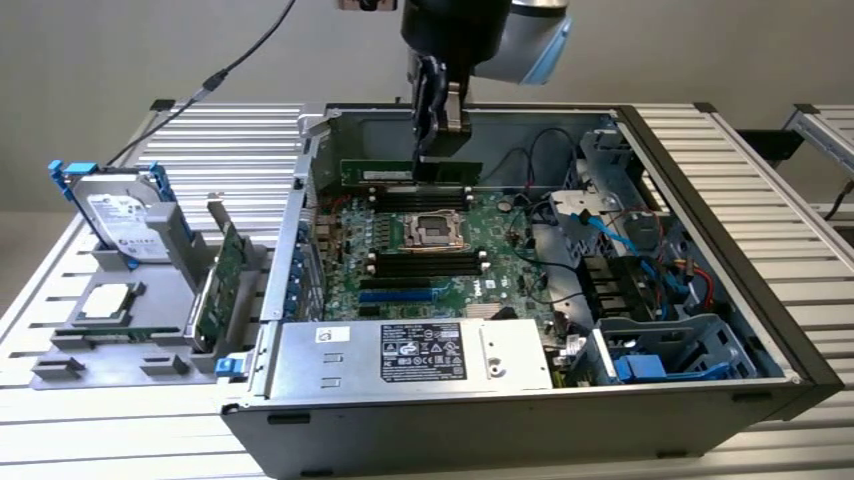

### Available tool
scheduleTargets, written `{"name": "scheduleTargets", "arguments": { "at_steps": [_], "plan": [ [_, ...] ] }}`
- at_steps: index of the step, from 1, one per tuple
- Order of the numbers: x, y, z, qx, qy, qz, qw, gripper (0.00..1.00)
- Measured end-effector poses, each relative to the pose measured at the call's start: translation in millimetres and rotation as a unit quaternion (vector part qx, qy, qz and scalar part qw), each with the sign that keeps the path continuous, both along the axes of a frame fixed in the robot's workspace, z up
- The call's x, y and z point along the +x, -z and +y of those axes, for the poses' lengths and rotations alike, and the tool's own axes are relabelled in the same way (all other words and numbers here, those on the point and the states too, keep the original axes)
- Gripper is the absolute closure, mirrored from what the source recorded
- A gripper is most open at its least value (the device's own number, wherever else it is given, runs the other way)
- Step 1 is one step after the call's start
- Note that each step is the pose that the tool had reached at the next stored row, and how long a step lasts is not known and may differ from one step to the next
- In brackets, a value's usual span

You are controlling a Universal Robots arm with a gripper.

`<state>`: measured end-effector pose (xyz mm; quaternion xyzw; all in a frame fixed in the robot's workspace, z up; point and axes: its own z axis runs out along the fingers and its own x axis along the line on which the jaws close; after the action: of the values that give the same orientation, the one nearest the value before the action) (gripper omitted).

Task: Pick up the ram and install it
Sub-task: 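Pick up the ram and move it above insertion slot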

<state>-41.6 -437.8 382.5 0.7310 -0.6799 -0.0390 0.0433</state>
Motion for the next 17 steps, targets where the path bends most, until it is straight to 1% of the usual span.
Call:
{"name": "scheduleTargets", "arguments": {
  "at_steps": [1,3,5,6,8,11,17],
  "plan": [
    [1.4,0.3,1.5,-0.0007,0.000,-0.0033,1.0000,0.86],
    [3.7,0.9,4.2,-0.0029,0.000,-0.0091,1.0000,0.86],
    [5.4,1.7,7.2,-0.0051,0.000,-0.0137,0.9999,0.86],
    [6.0,2.4,9.0,-0.0061,0.000,-0.0153,0.9999,0.86],
    [6.6,4.1,13.2,-0.0074,0.000,-0.0172,0.9998,0.86],
    [7.2,7.2,20.2,-0.0085,0.000,-0.0189,0.9998,0.86],
    [11.2,12.4,38.5,-0.0103,0.000,-0.0212,0.9997,0.86]
  ]
}}
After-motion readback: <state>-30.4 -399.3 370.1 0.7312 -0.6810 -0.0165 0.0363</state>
